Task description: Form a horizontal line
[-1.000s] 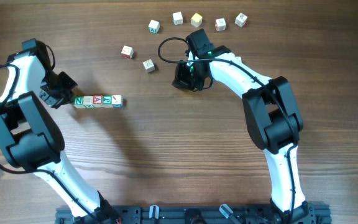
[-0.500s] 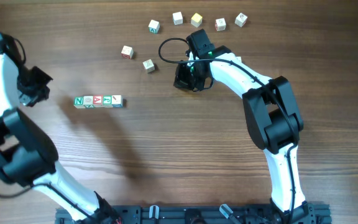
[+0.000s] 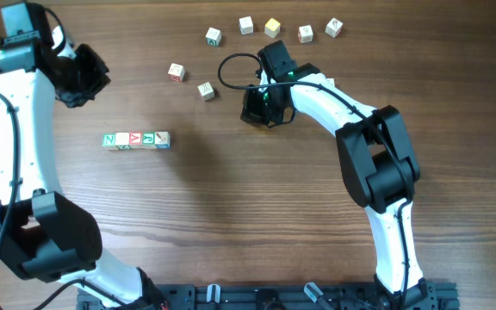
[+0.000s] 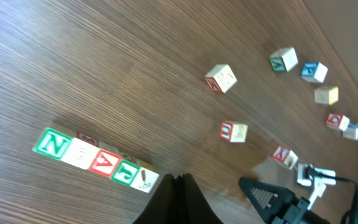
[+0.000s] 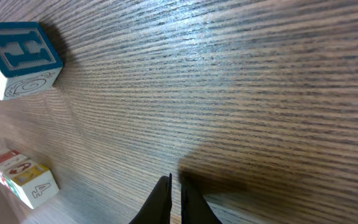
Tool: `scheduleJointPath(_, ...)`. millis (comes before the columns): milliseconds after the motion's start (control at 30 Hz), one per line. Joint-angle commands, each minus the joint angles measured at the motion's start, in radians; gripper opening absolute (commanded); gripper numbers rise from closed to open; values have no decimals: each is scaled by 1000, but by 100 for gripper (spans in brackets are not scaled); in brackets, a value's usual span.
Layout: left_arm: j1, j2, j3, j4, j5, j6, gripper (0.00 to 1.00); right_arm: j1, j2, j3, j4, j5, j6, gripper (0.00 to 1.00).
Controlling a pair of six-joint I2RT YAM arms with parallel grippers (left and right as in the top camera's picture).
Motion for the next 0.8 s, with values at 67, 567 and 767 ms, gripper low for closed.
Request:
scheduleJointPath(67, -5, 2, 4, 3, 19, -9, 4, -5, 74, -37, -21, 113, -28, 9)
scheduleJointPath(567, -152, 107, 3, 74, -207, -9, 4, -5, 74, -37, -20, 110, -26, 10)
scheduleJointPath(767, -167, 216, 3, 71, -210, -9, 4, -5, 74, -37, -20, 110, -26, 10)
